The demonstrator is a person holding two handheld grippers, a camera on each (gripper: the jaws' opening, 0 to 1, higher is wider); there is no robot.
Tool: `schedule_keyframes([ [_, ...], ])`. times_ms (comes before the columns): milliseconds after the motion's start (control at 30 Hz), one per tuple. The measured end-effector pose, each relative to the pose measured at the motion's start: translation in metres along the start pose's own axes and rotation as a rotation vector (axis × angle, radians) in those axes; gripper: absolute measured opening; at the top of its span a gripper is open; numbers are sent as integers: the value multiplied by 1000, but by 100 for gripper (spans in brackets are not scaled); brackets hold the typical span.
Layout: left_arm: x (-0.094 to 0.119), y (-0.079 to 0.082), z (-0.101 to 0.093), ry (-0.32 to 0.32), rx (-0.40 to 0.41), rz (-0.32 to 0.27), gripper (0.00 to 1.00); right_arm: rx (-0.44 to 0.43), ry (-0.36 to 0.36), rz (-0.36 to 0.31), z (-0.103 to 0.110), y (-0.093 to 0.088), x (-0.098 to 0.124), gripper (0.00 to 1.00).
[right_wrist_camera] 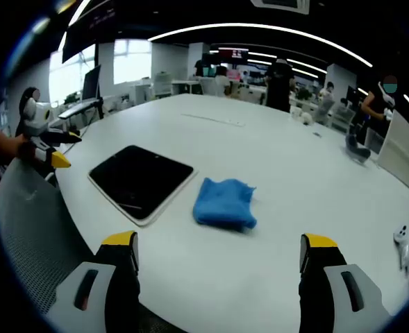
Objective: Wipe the mirror surface with the cleaning cloth until all visible marks leave the cleaned area.
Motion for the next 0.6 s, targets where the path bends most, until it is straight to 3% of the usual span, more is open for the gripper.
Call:
schedule_keyframes([
  [333, 0, -1, -2, -9, 15, 10, 99, -2, -12, -1, -3, 0, 1, 97],
  [600, -1, 0, -3, -10, -2, 8, 99, 9, -69, 13, -8, -4, 3, 98],
])
Point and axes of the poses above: the point that each gripper's makers call its tool centre point, and the gripper's own axes: x roughly backward along the fingers, z roughly to its left, y roughly out of its top, the point moved 5 cm from there along x, roughly backward along the fingers, and after that the axes turned 13 degrees about z, right-handed, at the moved point
